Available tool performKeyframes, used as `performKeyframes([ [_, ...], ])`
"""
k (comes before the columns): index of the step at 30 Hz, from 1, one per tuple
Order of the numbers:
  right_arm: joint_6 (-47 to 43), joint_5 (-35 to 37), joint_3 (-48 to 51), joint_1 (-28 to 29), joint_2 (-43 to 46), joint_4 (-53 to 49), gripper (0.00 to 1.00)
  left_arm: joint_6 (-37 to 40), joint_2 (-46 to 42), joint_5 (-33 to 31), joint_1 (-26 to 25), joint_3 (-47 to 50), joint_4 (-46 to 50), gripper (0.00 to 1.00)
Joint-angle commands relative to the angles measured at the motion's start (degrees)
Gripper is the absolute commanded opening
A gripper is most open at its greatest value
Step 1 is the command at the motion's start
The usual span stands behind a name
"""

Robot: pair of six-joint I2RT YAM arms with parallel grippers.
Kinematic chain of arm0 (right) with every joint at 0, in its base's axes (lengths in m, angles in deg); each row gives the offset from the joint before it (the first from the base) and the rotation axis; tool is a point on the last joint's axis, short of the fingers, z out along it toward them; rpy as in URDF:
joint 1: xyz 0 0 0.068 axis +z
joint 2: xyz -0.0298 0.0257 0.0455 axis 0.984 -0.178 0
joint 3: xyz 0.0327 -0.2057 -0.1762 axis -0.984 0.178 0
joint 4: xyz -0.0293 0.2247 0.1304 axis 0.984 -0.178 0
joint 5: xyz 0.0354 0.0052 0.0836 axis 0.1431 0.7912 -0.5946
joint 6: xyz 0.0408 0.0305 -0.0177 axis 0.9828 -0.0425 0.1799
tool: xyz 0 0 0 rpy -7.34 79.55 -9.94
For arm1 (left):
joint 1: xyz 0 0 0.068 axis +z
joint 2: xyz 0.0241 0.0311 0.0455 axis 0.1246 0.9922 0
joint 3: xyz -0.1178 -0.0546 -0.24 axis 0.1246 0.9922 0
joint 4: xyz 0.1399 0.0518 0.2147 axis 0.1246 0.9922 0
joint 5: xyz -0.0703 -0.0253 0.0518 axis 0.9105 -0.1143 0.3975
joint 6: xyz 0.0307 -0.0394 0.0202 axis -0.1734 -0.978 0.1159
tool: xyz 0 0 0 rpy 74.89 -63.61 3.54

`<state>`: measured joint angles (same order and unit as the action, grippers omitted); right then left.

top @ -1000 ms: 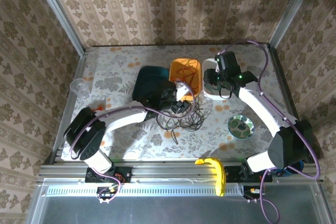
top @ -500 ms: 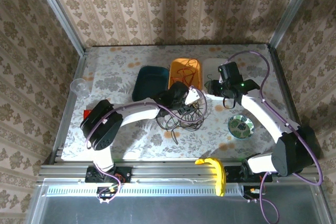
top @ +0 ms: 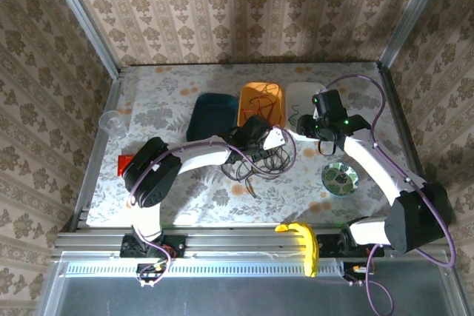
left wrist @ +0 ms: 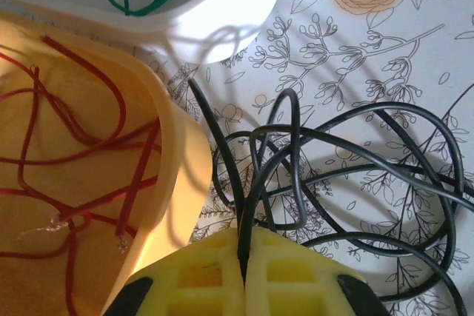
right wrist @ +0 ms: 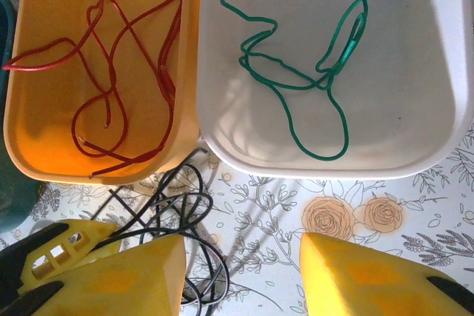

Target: Untangle the cables

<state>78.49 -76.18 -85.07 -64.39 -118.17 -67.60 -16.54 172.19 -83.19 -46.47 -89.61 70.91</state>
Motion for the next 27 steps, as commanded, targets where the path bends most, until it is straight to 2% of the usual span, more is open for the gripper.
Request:
performKeyframes([
  [1,-0.99,-3.00,0.33,-0.32,1.44,0.20,0.46,0.44,-5.77,0.88,-0.86,-1.59,-0.01,0.00],
  [7,-2.67,-15.09,2.18,0.52,0.93,3.74,0.46,-4.50,-14.94,7.75,0.48,-0.62,0.99,0.00],
  [11,-3.37,-22.35,2.85,2.27,0.84,6.75,0.46,-8.45,-17.38,11.89,1.83,0.44,1.62,0.00],
  [27,-5.98,-27.46,2.86,5.60,0.72,7.53,0.44,-9.15,-17.41,10.82,2.52,1.56,1.96,0.00],
])
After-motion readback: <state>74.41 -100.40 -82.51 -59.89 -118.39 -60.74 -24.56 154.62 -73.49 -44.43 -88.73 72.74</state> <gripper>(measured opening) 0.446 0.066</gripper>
